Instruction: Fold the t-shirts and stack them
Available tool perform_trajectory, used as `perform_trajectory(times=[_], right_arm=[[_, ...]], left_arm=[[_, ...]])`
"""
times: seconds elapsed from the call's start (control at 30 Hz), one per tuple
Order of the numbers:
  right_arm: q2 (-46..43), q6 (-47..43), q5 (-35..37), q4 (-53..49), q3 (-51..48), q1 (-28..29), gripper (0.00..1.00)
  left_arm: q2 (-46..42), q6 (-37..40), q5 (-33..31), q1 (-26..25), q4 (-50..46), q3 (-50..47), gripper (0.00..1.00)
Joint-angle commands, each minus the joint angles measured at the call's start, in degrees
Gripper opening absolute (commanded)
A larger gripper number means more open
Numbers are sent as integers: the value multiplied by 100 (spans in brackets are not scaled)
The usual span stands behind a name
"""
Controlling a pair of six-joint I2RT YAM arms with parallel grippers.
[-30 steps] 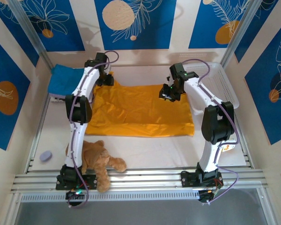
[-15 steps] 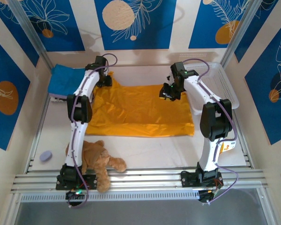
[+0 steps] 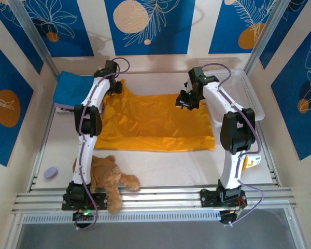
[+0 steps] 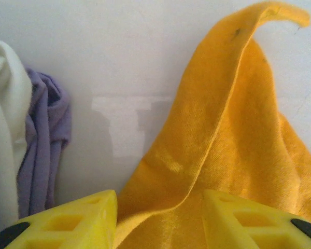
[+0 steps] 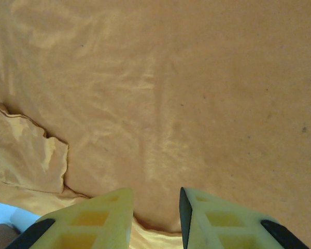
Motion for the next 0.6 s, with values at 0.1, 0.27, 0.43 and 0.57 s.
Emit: perform_trajectory(times=[0.1,0.27,0.43,0.57], right_arm=[[313,77,-114,-188,486,-79,32],[617,27,-86,-316,935,-96,32],[668,21,-74,-355,1096,-130,32],[628,44,-90,-364,1060,-160,32]], left_arm=[[163,35,169,44,-348,216,47],[222,5,311,54,-559,216,44],[261,-13,410,62,-694,233,40],[290,-21,554,63,-797,233,37]])
